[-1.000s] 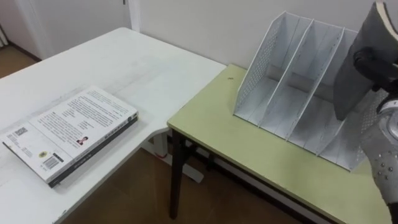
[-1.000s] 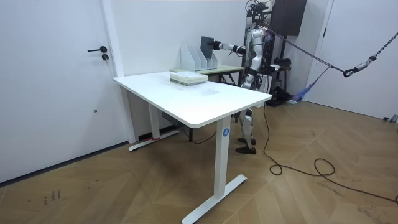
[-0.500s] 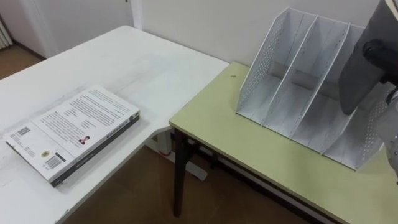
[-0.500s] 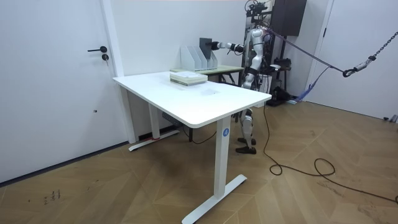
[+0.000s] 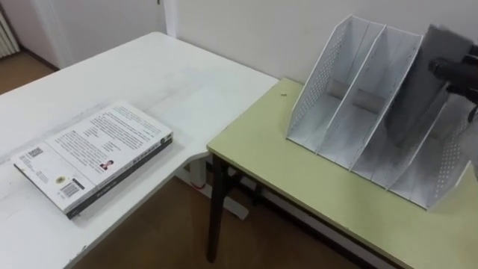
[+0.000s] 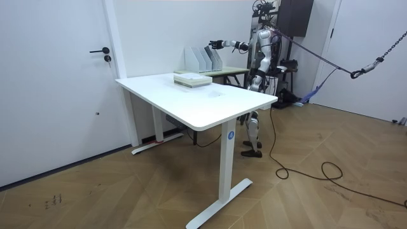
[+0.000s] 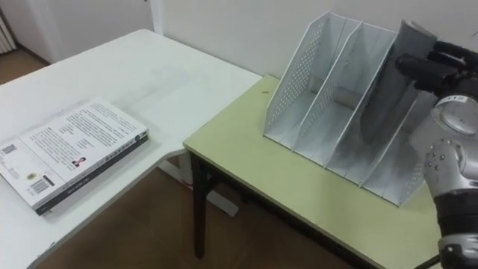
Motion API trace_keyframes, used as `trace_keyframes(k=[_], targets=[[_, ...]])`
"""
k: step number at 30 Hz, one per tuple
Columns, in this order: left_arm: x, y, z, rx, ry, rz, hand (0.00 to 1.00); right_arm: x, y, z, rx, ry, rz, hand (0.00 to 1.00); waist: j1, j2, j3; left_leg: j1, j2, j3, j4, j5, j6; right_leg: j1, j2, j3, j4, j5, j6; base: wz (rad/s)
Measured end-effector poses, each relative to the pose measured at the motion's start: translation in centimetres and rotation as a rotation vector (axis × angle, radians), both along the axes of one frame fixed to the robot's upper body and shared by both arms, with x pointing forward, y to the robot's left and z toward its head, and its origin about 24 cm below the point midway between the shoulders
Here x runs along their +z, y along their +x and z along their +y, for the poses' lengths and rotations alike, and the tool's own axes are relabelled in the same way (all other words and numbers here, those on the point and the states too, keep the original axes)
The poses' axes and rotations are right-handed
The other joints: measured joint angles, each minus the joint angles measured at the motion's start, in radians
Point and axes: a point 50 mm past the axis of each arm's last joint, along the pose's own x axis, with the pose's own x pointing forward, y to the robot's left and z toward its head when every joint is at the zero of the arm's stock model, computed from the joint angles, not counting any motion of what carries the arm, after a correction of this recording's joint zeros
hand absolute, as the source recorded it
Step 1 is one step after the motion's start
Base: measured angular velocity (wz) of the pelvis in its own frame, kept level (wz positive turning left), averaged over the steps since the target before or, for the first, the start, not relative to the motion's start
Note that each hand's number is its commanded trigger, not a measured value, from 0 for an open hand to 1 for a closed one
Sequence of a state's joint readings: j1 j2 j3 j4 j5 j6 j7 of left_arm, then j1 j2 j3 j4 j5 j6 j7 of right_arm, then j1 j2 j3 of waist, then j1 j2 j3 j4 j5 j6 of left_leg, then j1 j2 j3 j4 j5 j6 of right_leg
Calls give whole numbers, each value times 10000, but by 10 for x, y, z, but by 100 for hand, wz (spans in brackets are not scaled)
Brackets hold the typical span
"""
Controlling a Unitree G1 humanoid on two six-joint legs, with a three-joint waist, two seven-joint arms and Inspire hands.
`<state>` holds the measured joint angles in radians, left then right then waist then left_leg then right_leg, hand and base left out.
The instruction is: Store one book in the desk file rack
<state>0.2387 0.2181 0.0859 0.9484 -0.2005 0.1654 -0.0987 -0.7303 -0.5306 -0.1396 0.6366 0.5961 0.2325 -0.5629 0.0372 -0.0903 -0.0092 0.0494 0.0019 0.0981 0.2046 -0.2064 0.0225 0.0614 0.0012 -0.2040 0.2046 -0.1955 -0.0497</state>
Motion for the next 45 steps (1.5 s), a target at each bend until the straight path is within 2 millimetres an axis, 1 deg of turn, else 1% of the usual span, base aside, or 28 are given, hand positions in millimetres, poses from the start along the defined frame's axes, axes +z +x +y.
trace_keyframes(k=[4,6,12,14,18,23,30,32,33,38,40,42,45], targets=[[2,0,3,-141,108,-4,0,-3,0,-10,-347,118,388,0,3,-69,45,34,8,-2,0,0,-2,39,-7,-7,-20,2,-5,0],[2,0,5,-149,142,-2,0,-5,0,-12,-469,138,499,0,-4,-86,55,26,7,3,0,0,-3,32,-7,-1,-26,3,-5,0],[2,0,6,-161,176,7,0,-4,0,-13,-498,125,486,0,13,-89,55,-42,3,59,-7,0,-3,-97,8,64,-9,4,-7,-2],[2,0,6,-221,208,27,0,-1,1,-12,-474,126,407,0,29,-89,55,-43,3,53,-11,0,-2,-92,10,66,-7,4,-7,0],[2,0,6,-226,226,39,0,12,6,-9,-405,130,46,0,72,-85,53,-42,7,52,-16,0,-3,-90,7,59,-5,4,-7,0],[2,-1,6,-301,264,88,0,15,6,-9,-593,114,-107,0,207,-67,43,-43,15,50,-10,1,-3,-86,-8,60,6,6,-10,0],[1,-8,6,-838,438,567,0,18,6,-8,-618,28,-191,0,250,35,-21,-56,16,63,-3,1,-3,-100,-13,62,11,7,-12,0],[1,-8,5,-860,407,661,0,23,6,-6,-587,-126,-398,0,242,60,-37,-55,8,51,4,1,-3,-104,-14,62,10,7,-12,0],[1,-9,5,-942,424,726,0,30,6,-4,-487,-274,-634,0,243,70,-42,-54,8,51,3,3,-7,-105,-9,65,5,7,-12,0],[0,-7,3,-1171,492,759,0,55,6,8,-58,-1105,-1583,0,224,77,-38,-40,17,63,7,8,-15,-114,-3,54,-25,13,-22,0],[0,-4,3,-1247,523,707,0,72,4,21,190,-1899,-2230,0,187,125,-5,-39,16,83,17,8,-15,-106,-7,62,-51,18,-31,0],[0,-2,1,-1363,520,685,0,84,2,31,418,-2617,-2680,0,172,166,21,-37,10,83,19,8,-15,-106,-11,96,-46,19,-33,0],[-1,-4,1,-1343,624,764,0,98,-3,45,996,-3278,-3399,0,184,191,39,-22,17,75,17,8,-15,-92,-7,121,-46,19,-33,0]])
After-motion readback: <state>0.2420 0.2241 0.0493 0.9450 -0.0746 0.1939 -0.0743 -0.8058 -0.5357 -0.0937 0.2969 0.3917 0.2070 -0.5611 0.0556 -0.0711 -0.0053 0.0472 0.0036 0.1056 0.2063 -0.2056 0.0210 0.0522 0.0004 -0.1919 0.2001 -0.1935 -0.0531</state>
